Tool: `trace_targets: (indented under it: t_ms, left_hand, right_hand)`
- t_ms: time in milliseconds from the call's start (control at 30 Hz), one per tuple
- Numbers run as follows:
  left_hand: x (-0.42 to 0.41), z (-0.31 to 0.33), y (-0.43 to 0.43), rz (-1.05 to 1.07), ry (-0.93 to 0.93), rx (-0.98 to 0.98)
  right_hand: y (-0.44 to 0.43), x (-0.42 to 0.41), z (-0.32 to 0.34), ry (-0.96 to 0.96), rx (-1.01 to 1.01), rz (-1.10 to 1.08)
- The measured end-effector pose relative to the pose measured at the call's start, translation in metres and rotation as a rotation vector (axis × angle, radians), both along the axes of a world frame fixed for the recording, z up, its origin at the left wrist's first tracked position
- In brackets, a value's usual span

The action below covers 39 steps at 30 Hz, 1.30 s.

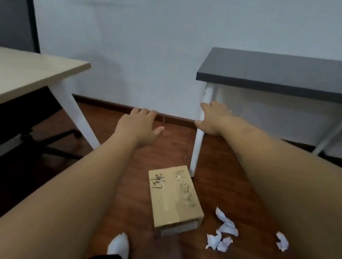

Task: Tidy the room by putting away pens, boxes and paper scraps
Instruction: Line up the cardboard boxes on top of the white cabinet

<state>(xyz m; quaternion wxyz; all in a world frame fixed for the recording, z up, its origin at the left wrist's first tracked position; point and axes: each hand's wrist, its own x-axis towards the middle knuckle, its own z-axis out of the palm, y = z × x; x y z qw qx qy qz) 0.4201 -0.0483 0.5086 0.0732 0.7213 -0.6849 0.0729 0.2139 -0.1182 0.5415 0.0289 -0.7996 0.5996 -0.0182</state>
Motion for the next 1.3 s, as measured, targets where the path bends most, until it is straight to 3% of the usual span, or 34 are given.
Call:
trace_targets:
  t_ms: [300, 567, 833, 1000, 1300]
  left_hand:
    - [-0.012, -0.214, -0.047, 0.023, 0.099, 0.363]
    - [-0.018, -0.351, -0.044, 0.152, 0.327, 0.581]
    - [-0.025, -0.445, -0.034, 0.383, 0.65, 0.644]
    - [-0.028, -0.482, -0.022, 0.661, 1.018, 0.607]
    - [-0.037, -0.486, -0.013, 0.781, 1.409, 0.5]
  right_hand:
    - [-0.054, -0.008, -0.205, -0.006, 0.393, -0.078]
    - [-0.06, -0.017, -0.364, -0.059, 0.66, -0.238]
    - [-0.061, -0.023, -0.455, -0.125, 0.775, -0.391]
    - [-0.056, -0.035, -0.514, -0.367, 0.836, -0.515]
    - [-0.039, -0.028, -0.524, -0.616, 0.804, -0.768]
